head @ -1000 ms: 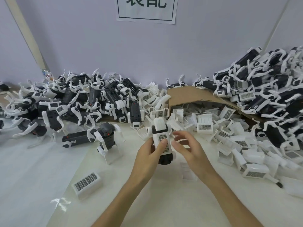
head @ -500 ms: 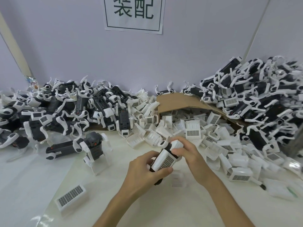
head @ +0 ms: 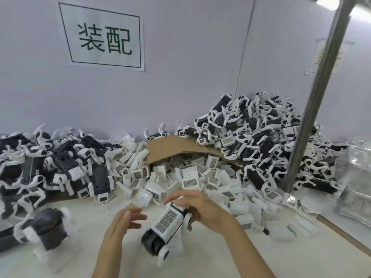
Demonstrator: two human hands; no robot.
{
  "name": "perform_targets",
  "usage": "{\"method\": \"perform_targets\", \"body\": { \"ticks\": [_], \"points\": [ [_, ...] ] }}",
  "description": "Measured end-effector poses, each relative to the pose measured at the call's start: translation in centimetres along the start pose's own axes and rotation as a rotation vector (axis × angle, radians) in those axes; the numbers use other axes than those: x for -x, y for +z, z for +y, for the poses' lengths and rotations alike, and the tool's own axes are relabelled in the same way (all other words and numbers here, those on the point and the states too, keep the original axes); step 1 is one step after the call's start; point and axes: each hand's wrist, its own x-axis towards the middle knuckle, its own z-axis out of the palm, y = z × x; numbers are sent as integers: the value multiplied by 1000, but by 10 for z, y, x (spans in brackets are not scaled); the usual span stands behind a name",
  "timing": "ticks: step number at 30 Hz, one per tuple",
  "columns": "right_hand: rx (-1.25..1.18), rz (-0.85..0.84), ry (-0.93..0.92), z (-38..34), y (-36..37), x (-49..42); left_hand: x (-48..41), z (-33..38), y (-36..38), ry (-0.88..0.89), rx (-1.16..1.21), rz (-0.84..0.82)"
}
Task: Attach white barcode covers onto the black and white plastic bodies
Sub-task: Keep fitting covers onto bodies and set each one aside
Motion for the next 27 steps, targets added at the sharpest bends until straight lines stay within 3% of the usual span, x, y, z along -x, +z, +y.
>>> {"method": "perform_targets", "body": {
  "ticks": [3,5,8,9,12,16,19,21,27],
  "points": [
    [-51,260,-42,-42,-40,-6,6,4,4,58,74,258],
    [-124,574,-187,-89,-78,-10,7,4,4,69,92,263],
    [-473,685,-392,-165,-126,-20,2,3,4,66,95,263],
    [-482,725,-386,-181,-139,-24,1,3,3,66,106,260],
    [-145,807,-337,-188,-137,-32,-2,9,-1,-29,250,246],
    [52,701,-311,-109,-64,-31,4,18,-6,-91,465,264],
    [219,426,-225,-27,-5,-23,5,17,-13,-52,544,341],
    [203,273,-127,6,24,-18,4,19,-17,-30,621,395],
    [126,83,-81,14,47,-12,4,20,-29,8,843,559]
  ]
}}
